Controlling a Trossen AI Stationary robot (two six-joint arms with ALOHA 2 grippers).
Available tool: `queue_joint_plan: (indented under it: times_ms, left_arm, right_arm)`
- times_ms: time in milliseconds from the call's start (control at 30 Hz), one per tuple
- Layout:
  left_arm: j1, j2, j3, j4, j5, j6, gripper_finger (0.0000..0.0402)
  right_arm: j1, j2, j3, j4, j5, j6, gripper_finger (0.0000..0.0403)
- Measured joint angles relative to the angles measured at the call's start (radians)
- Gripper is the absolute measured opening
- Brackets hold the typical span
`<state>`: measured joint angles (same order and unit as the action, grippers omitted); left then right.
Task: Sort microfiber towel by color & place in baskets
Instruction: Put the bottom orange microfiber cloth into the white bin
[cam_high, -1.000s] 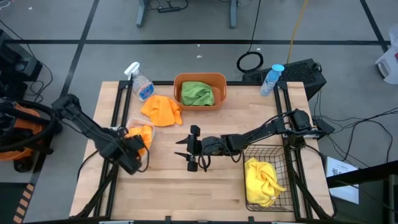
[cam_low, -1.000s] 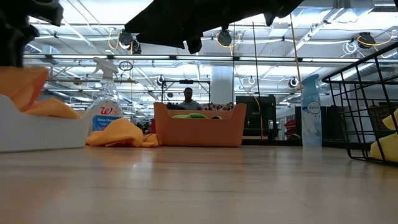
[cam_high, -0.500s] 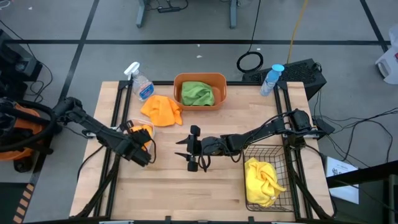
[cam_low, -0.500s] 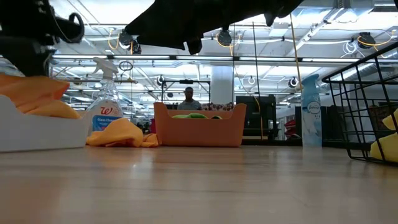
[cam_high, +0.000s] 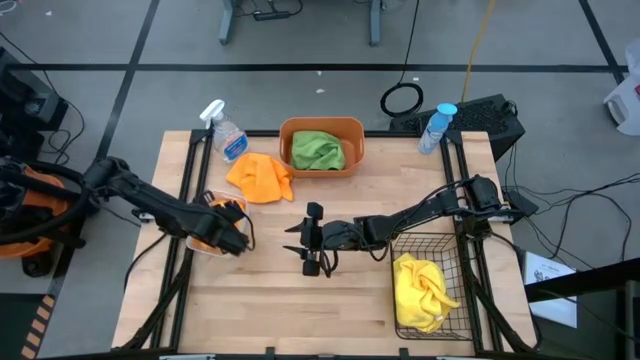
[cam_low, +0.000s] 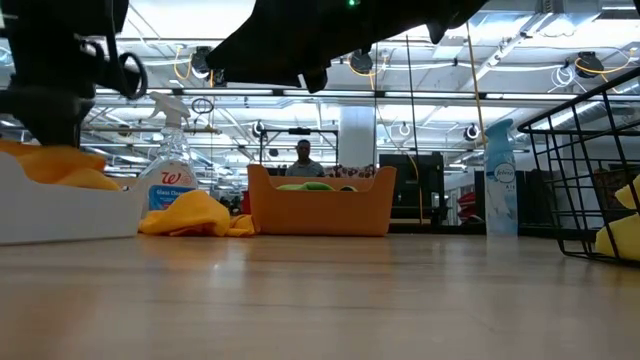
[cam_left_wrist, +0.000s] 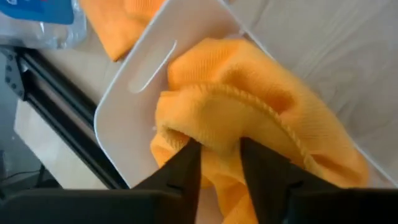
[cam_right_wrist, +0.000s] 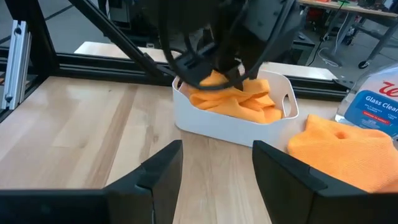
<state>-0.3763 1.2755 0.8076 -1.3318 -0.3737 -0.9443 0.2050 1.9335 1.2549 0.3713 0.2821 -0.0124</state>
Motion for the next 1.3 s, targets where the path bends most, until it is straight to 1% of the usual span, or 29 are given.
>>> queue_joint_plan:
  times_ms: [133, 233, 267, 333, 433, 500, 567, 667, 800, 933, 1033, 1100, 1200, 1300]
  left_arm:
    - [0.0, -0.03, 0.072, -0.093, -0.002, -0.002, 0.0183]
    - [-0.011, -0.054, 0.147, -0.193, 0.004, -0.042, 0.0224]
    - [-0.02, -0.064, 0.172, -0.214, 0.01, -0.057, 0.0234]
    - [-0.05, -0.087, 0.205, -0.222, 0.055, -0.06, 0.0243]
    - [-0.119, -0.126, 0.21, -0.198, 0.117, -0.002, 0.0243]
    - [-0.157, -0.139, 0.194, -0.181, 0.16, 0.003, 0.0234]
    - [-0.191, -0.139, 0.169, -0.173, 0.176, -0.021, 0.0216]
    - [-0.224, -0.138, 0.109, -0.158, 0.194, -0.043, 0.0178]
    - [-0.227, -0.137, 0.039, -0.065, 0.198, -0.038, 0.0119]
    - [-0.196, -0.137, -0.005, -0.052, 0.129, -0.055, 0.0068]
    - [-0.163, -0.137, -0.036, -0.052, 0.08, -0.069, 0.0041]
    - [-0.136, -0.137, -0.058, -0.013, 0.072, -0.053, 0.003]
    - [-0.086, -0.136, -0.105, 0.076, 0.07, 0.006, 0.0025]
    - [-0.03, -0.121, -0.155, 0.168, 0.108, 0.072, 0.0025]
  right_arm:
    - [0.0, 0.0, 0.0, -0.009, 0.0, 0.0, 0.0187]
    - [0.0, 0.0, 0.0, -0.022, 0.0, 0.0, 0.0187]
    - [0.0, 0.0, 0.0, -0.028, 0.0, 0.0, 0.0187]
    - [0.0, 0.0, 0.0, -0.05, 0.0, 0.001, 0.0187]
    - [0.0, 0.0, 0.0, -0.074, 0.0, 0.004, 0.0187]
    - [0.0, 0.0, 0.0, -0.072, 0.0, 0.004, 0.0187]
    - [0.0, 0.0, 0.0, -0.07, 0.0, 0.004, 0.0187]
    - [0.0, 0.0, 0.0, -0.07, 0.0, 0.004, 0.0187]
    - [0.0, 0.0, 0.0, -0.078, 0.0, 0.009, 0.0187]
    - [0.0, 0.0, 0.0, -0.08, 0.0, 0.008, 0.0187]
    - [0.0, 0.0, 0.0, -0.08, 0.0, 0.003, 0.0187]
    - [0.0, 0.0, 0.0, -0.08, 0.0, 0.003, 0.0187]
    - [0.0, 0.0, 0.0, -0.08, 0.0, 0.002, 0.0187]
    - [0.002, -0.004, 0.0, -0.089, 0.0, 0.003, 0.0187]
